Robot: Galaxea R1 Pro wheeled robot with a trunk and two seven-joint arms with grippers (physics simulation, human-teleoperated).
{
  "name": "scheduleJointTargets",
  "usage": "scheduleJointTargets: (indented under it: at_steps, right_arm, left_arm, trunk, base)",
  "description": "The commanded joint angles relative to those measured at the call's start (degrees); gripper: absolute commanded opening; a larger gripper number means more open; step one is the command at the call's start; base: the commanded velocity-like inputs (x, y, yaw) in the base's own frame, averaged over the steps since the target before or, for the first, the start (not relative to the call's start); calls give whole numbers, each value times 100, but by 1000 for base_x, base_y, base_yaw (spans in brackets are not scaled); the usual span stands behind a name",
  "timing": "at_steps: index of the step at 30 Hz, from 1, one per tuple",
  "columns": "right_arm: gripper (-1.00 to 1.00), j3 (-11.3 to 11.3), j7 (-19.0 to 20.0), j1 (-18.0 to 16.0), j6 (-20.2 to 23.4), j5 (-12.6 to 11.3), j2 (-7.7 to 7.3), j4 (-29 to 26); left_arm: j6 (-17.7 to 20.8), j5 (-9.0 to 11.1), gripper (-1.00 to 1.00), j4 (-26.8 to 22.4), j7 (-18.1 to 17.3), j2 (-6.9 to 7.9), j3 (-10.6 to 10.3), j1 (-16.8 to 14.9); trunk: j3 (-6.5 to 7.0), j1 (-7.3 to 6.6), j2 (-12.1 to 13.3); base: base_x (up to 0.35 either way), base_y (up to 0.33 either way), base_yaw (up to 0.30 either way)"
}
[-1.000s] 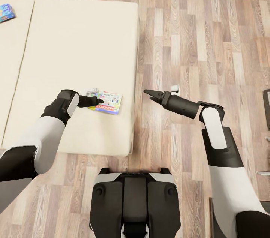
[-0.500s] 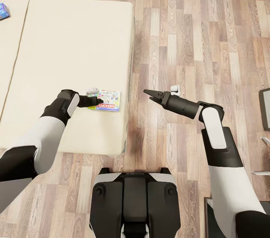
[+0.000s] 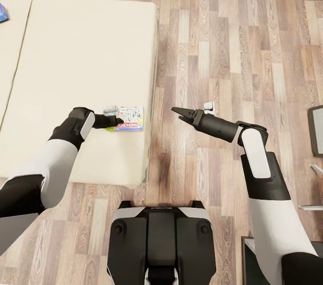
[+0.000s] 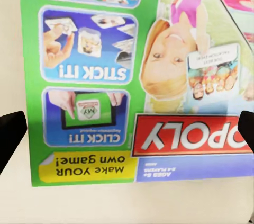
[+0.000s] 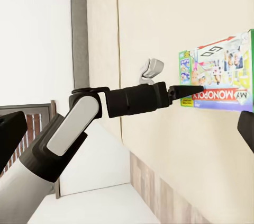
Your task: Put all the toys in the child's room - the three board games (two on the bed and one on the table), the two jigsaw puzzles on the table, and the tennis ball on the table - inside the toy box on the table in the child's room.
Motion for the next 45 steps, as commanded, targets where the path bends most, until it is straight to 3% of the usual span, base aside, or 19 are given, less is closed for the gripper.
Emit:
scheduleJointTargets:
  at_steps: [1, 45]
  right_arm:
    - [100, 1, 55, -3, 9, 55, -10, 0]
    - [100, -17, 35, 6, 9, 69, 4, 6]
  left_arm:
    - [34, 24, 100, -4, -4, -2, 19, -3]
    - [33, 24, 100, -4, -4, -1, 19, -1]
  trunk:
    - [-6, 3, -9]
    - [-6, 3, -9]
  base:
    - [0, -4, 0]
    - [0, -30, 0]
